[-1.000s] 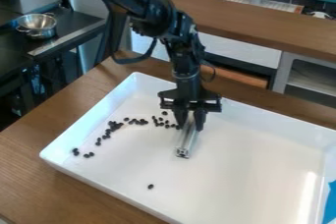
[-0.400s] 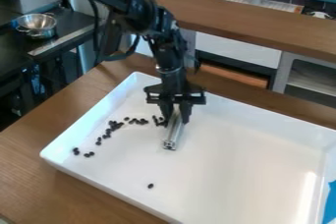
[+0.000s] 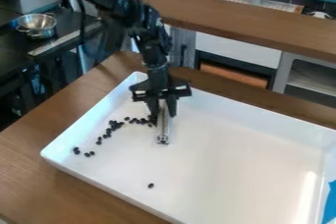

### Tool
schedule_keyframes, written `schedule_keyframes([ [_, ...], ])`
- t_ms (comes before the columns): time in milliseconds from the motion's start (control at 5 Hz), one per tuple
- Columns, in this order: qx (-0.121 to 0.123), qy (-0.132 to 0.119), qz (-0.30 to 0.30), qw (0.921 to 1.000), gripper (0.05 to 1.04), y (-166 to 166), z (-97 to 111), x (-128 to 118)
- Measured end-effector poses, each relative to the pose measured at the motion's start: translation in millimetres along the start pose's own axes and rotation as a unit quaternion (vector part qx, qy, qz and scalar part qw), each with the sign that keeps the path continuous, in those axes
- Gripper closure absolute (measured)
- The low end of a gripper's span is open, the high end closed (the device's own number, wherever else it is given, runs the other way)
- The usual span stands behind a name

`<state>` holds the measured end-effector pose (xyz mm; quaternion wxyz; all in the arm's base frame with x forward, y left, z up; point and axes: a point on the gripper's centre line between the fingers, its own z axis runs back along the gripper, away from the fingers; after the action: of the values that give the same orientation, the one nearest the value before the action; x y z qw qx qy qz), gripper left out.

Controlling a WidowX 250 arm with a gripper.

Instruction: Sweep into pile

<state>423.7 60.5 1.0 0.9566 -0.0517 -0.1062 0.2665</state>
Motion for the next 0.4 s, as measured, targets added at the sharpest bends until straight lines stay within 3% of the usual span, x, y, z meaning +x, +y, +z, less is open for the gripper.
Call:
schedule_keyframes([
  [400,0.017,0.007,0.062,0.9979,0.713,13.9,0.3,0.1],
])
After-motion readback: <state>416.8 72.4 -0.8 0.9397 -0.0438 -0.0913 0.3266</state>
